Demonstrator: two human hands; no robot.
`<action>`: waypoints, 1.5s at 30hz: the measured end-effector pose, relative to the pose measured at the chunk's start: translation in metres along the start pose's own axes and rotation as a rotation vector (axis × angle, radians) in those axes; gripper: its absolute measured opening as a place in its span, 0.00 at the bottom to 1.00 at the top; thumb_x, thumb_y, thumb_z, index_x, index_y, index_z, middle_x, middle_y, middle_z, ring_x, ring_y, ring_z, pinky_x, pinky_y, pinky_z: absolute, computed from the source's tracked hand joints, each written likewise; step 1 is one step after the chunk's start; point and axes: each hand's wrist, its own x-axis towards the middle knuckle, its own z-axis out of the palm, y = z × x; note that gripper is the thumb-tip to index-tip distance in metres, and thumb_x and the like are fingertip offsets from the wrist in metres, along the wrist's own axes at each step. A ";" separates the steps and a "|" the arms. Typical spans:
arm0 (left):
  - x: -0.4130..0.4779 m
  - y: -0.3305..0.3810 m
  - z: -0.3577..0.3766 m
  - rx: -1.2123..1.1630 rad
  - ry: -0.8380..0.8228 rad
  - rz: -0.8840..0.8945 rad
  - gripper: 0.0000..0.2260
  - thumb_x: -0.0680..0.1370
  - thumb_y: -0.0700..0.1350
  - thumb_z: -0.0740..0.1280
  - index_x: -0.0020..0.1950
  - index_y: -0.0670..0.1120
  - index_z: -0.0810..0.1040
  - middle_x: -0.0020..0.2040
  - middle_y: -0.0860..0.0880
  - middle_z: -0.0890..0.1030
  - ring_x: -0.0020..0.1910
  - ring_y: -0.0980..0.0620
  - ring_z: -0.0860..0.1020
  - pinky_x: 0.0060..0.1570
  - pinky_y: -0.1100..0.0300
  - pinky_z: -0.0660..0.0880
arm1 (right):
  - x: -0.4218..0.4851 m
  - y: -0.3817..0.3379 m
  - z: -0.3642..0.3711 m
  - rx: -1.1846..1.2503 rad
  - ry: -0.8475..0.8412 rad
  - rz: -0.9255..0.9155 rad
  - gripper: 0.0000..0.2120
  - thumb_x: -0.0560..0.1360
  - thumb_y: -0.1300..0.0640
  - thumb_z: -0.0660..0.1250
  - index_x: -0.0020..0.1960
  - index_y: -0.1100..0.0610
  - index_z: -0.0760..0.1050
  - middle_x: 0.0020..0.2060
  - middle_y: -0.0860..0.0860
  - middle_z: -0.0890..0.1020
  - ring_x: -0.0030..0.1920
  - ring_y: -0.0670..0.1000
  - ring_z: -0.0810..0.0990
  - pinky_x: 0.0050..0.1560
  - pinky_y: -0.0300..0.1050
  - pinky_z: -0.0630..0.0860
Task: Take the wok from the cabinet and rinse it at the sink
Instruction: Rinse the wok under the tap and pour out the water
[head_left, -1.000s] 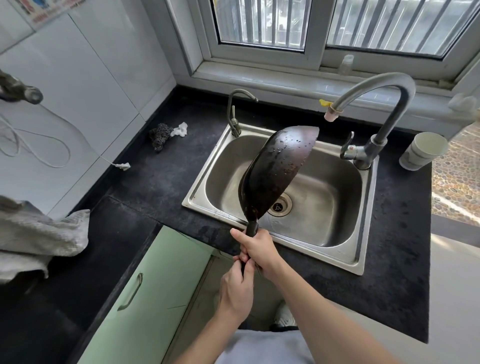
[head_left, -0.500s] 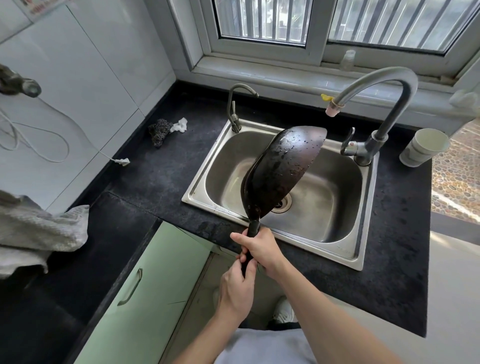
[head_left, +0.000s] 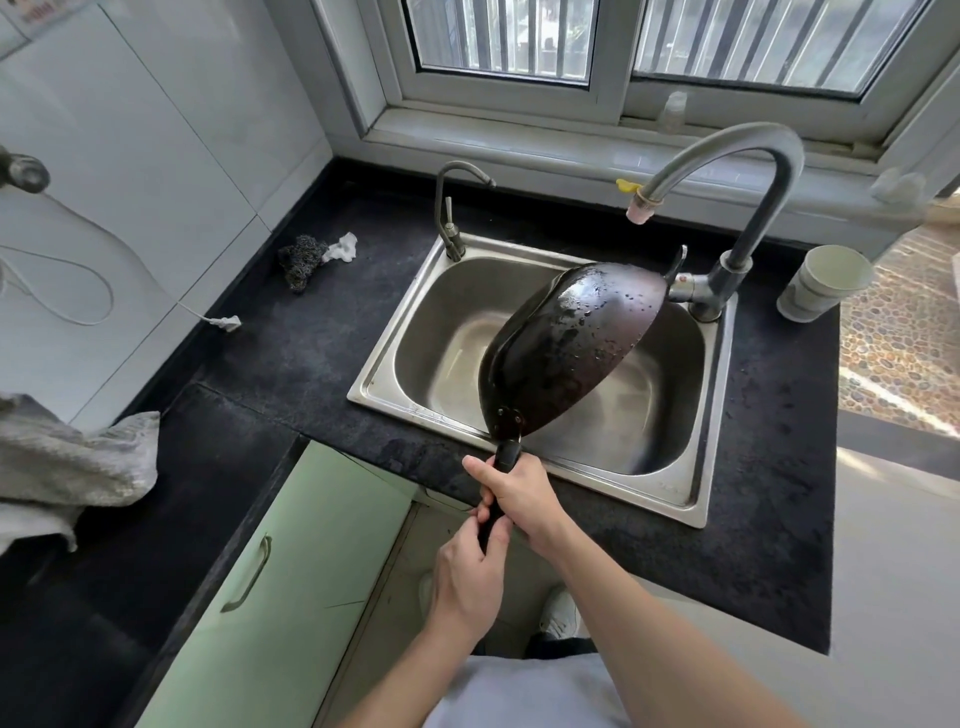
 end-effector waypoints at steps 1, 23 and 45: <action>-0.001 0.000 0.000 -0.006 -0.001 -0.002 0.13 0.81 0.51 0.62 0.47 0.42 0.79 0.44 0.39 0.83 0.47 0.38 0.80 0.35 0.59 0.66 | 0.000 0.000 0.000 -0.002 -0.003 -0.001 0.21 0.77 0.53 0.73 0.29 0.55 0.69 0.24 0.54 0.73 0.24 0.53 0.76 0.36 0.51 0.79; -0.006 0.002 0.000 0.038 0.003 0.011 0.13 0.80 0.53 0.62 0.50 0.45 0.79 0.35 0.50 0.79 0.38 0.47 0.76 0.32 0.65 0.66 | -0.004 0.004 -0.002 0.030 -0.014 0.007 0.19 0.78 0.56 0.72 0.32 0.56 0.68 0.24 0.53 0.73 0.23 0.52 0.75 0.36 0.49 0.76; -0.001 -0.002 -0.003 -0.030 -0.058 -0.025 0.14 0.77 0.56 0.66 0.51 0.46 0.79 0.39 0.51 0.81 0.44 0.46 0.81 0.39 0.55 0.74 | -0.006 -0.001 0.000 -0.026 -0.020 -0.007 0.22 0.78 0.54 0.72 0.29 0.56 0.68 0.24 0.53 0.73 0.23 0.51 0.76 0.34 0.47 0.77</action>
